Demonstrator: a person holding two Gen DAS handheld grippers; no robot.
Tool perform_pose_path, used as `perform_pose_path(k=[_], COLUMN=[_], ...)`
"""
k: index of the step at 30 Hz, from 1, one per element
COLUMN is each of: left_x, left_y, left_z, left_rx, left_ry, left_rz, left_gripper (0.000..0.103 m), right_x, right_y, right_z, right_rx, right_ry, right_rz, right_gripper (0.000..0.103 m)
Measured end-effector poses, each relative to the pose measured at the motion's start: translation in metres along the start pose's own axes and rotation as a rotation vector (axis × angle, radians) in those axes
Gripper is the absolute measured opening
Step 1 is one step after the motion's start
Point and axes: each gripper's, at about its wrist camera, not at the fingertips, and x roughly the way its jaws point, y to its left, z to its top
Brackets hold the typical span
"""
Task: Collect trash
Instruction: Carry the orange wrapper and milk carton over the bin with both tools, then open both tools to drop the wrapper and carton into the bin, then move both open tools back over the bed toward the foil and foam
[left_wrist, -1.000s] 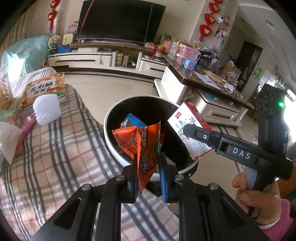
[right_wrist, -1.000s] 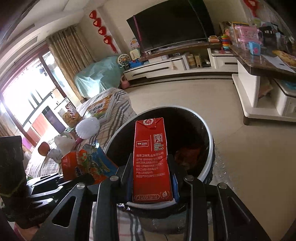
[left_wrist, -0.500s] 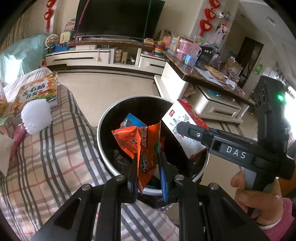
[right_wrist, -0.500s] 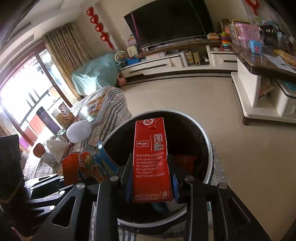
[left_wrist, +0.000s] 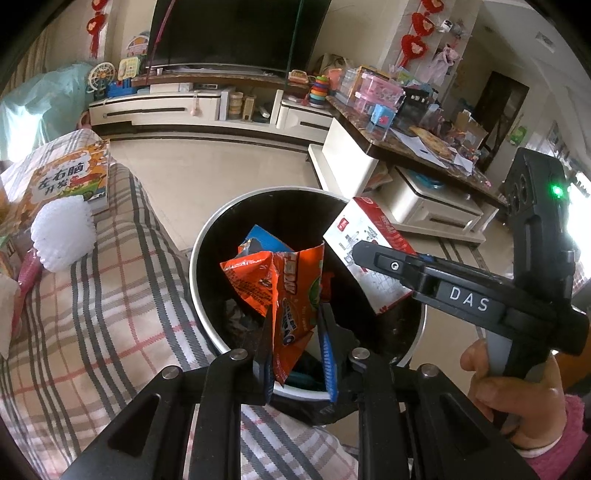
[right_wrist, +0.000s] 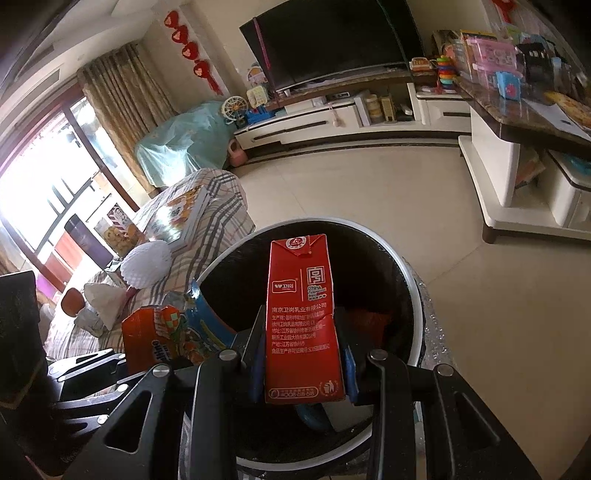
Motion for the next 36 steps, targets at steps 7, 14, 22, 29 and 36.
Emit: perform_pose_path(k=[7, 14, 22, 29, 36], left_x=[-0.011, -0.037, -0.075, -0.110, -0.143], left_y=[0.001, 0.016, 0.051, 0.079, 0.105], left_z=[-0.008, -0.044, -0.086, -0.115, -0.143], left_rx=[-0.022, -0.093, -0.202, -0.288, -0.357], left_ry=[-0.024, -0.059, -0.084, -0.115, -0.136], left_rz=[0.014, 0.048, 0.105, 0.162, 0.206], left_gripper=[0.048, 0.057, 0.058, 0.060, 0.061], right_x=[-0.011, -0.025, -0.023, -0.020, -0.005], right_y=[-0.003, 0.009, 0.038, 0.077, 0.119], right_z=[-0.002, -0.012, -0.027, -0.034, -0.044], right_rx=[0.039, 0.057, 0.032, -0.016, -0.095], right_ry=[-0.028, -0.057, -0.048, -0.048, -0.013], right_rz=[0.001, 0.042, 0.087, 0.137, 0.174], right_gripper=[0.064, 0.086, 0.086, 0.086, 0.089])
